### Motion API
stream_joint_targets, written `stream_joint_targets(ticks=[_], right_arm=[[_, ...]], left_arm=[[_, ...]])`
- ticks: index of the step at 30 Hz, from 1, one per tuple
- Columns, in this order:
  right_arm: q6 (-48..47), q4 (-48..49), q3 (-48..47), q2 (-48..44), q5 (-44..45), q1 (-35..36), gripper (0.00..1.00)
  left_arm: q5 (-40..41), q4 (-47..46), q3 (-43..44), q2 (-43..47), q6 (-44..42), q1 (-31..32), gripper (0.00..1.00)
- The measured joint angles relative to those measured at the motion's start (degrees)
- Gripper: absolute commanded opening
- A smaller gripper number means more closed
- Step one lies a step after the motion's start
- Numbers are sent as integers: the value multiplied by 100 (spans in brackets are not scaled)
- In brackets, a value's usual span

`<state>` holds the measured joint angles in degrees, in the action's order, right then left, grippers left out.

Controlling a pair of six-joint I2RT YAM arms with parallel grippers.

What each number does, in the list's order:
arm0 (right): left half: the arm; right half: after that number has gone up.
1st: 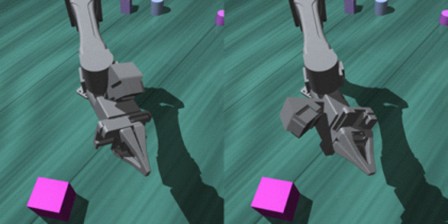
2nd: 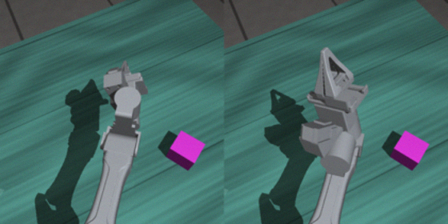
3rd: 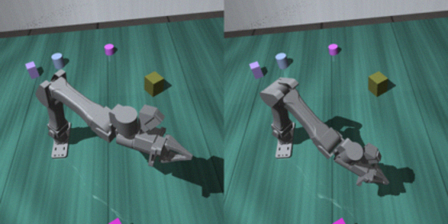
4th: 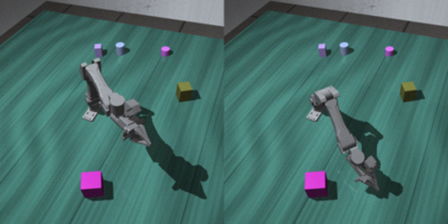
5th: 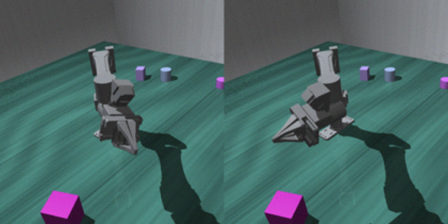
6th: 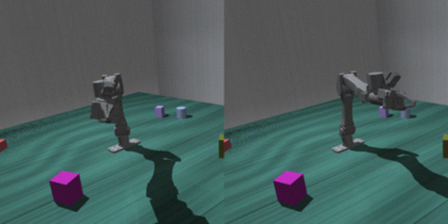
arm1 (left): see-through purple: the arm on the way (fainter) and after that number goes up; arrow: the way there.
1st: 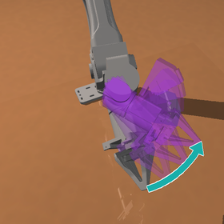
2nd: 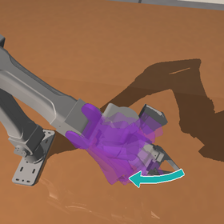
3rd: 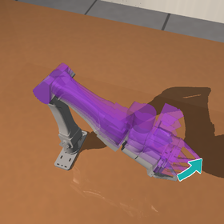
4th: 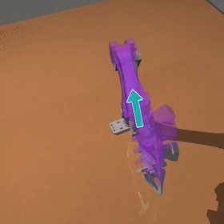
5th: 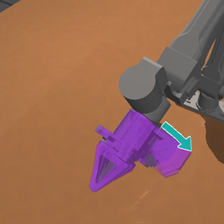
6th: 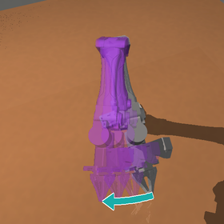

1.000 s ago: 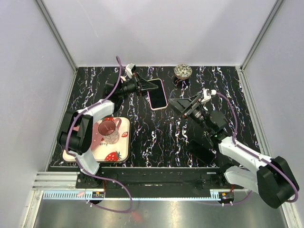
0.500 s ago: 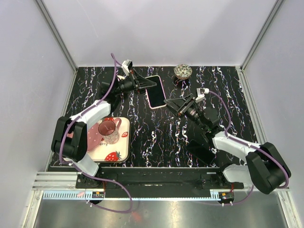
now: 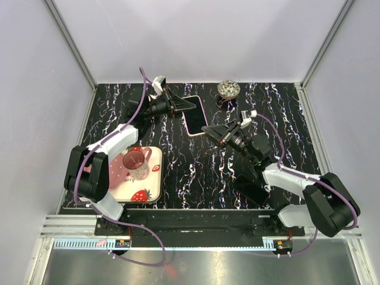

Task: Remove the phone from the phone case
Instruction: Remove the phone case from the phone.

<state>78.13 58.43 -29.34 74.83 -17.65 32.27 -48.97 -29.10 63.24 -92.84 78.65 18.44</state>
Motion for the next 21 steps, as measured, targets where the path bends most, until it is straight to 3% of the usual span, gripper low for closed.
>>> stream_joint_targets(ticks=[3, 8, 14, 21], right_arm=[[44, -20, -2, 26, 7, 4, 0], [361, 452, 0, 302, 55, 4, 0], [1386, 1917, -197, 1270, 118, -2, 0], [2055, 2017, -682, 1493, 151, 22, 0]], left_arm=[[-4, 28, 42, 0, -44, 0, 0], [-7, -157, 52, -2, 48, -7, 0], [-98, -1845, -11, -389, 922, -146, 0], [-15, -2957, -9, -632, 1873, -284, 0]])
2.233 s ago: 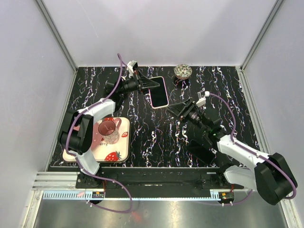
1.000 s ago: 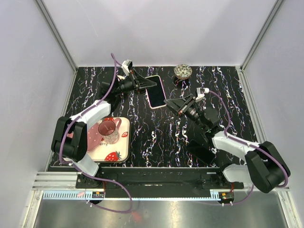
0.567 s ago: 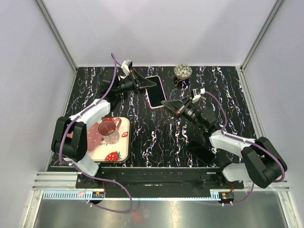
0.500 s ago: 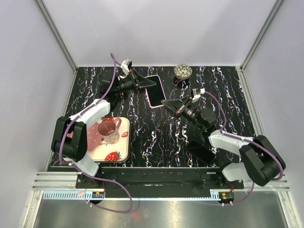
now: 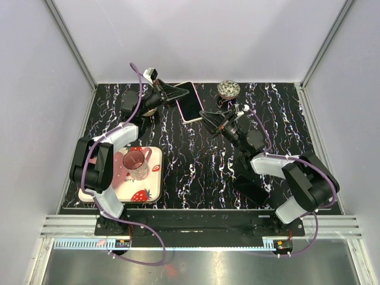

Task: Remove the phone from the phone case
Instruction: Remove the phone case from the phone.

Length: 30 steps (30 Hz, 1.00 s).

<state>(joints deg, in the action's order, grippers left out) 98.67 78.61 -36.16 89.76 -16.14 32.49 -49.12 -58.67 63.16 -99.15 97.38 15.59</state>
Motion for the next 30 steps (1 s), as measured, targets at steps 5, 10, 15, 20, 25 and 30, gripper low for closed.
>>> stream_joint_targets(ticks=[5, 10, 15, 20, 25, 30], right_arm=[[413, 4, -160, -70, 94, 52, 0], [557, -9, -391, -195, 219, 129, 0], [708, 74, -671, -195, 350, 166, 0], [850, 111, -968, -160, 501, 186, 0], [1034, 166, -1322, -44, 667, 186, 0], [1320, 205, -1556, 20, 1005, 188, 0]], left_arm=[[153, -142, 24, 133, 306, -4, 0], [284, -149, 195, 391, 348, 2, 0], [560, -223, 249, 647, 361, 11, 0], [949, -310, 256, 820, 358, 63, 0], [1331, -476, 319, 887, 365, 107, 0], [1550, -682, 369, 887, 560, 243, 0]])
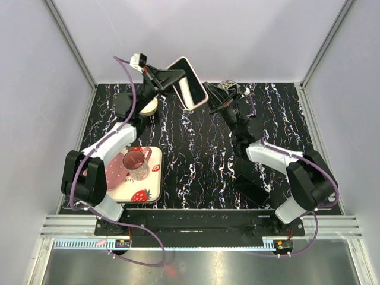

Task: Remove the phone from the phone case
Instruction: Remove the phone case from the phone.

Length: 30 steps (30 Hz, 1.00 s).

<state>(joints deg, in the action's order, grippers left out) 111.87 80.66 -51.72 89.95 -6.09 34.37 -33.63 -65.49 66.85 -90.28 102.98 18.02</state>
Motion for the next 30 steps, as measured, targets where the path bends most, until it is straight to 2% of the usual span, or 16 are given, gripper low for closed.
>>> stream_joint_targets(ticks=[6, 11, 13, 14, 16, 17, 22, 25, 28, 30], right_arm=[[166, -345, -79, 188, 269, 15, 0], [205, -402, 212, 149, 367, 11, 2], [214, -404, 586, 33, 341, -46, 14], [201, -413, 780, -33, 332, -96, 28], [179, -446, 1231, -205, 260, -299, 41], [162, -466, 1408, -284, 212, -409, 51], [-302, -876, 1906, -1023, -291, -1005, 70], [-1198, -2146, 1661, -1982, -704, -1069, 82], [-2446, -3906, 813, -2809, -968, -1069, 86], [-3106, -4625, 280, -3091, -1036, -1069, 87]], left_arm=[[-505, -380, 33, 52, 201, 673, 0], [-573, -498, 33, 149, 229, 627, 0], [-601, -501, 33, 177, 232, 599, 0], [-640, -503, 33, 184, 232, 584, 0], [-750, -503, 33, 184, 229, 564, 0], [-844, -501, 31, 184, 227, 562, 0], [-1335, -479, -87, 234, 120, 560, 0], [-1596, -393, -415, 350, -13, 560, 0], [-1792, -188, -763, 487, -208, 560, 0], [-1930, 42, -927, 581, -378, 562, 0]])
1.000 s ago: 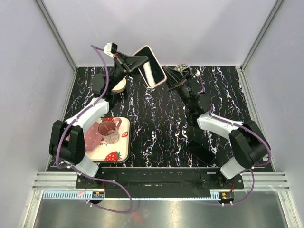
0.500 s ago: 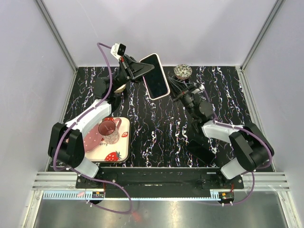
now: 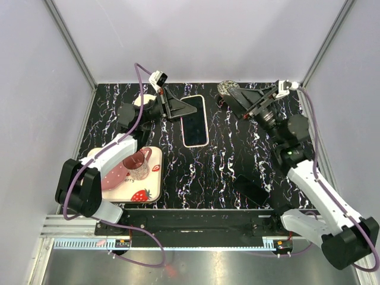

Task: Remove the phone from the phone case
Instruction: Remove the phone case from the phone.

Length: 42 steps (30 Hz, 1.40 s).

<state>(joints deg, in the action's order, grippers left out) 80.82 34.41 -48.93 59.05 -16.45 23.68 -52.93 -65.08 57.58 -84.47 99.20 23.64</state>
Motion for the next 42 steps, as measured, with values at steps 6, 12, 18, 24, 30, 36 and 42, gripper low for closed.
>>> stream_joint_targets(ticks=[6, 12, 18, 24, 30, 36, 42], right_arm=[[-1088, -1010, -1032, 229, -614, 0, 87], [-1342, -1703, -1060, 968, -1027, 28, 83], [-1300, -1506, -981, 1034, -1292, 127, 79], [-1084, -909, -835, 1154, -1462, 293, 67], [-955, -649, -837, 1429, -1467, 468, 50], [-568, -188, -791, 1650, -1432, 474, 44], [-181, 352, -691, 1840, -1353, 479, 28]], left_arm=[[-269, 247, -160, 28, -345, 4, 0], [-330, 116, -197, -48, -328, 4, 0], [-339, 142, -197, -96, -369, 24, 0], [-337, 212, -197, -214, -393, 44, 0], [-339, 243, -197, -229, -444, 76, 0], [-339, 245, -197, -229, -476, 83, 0], [-337, 260, -216, -234, -476, 81, 0]])
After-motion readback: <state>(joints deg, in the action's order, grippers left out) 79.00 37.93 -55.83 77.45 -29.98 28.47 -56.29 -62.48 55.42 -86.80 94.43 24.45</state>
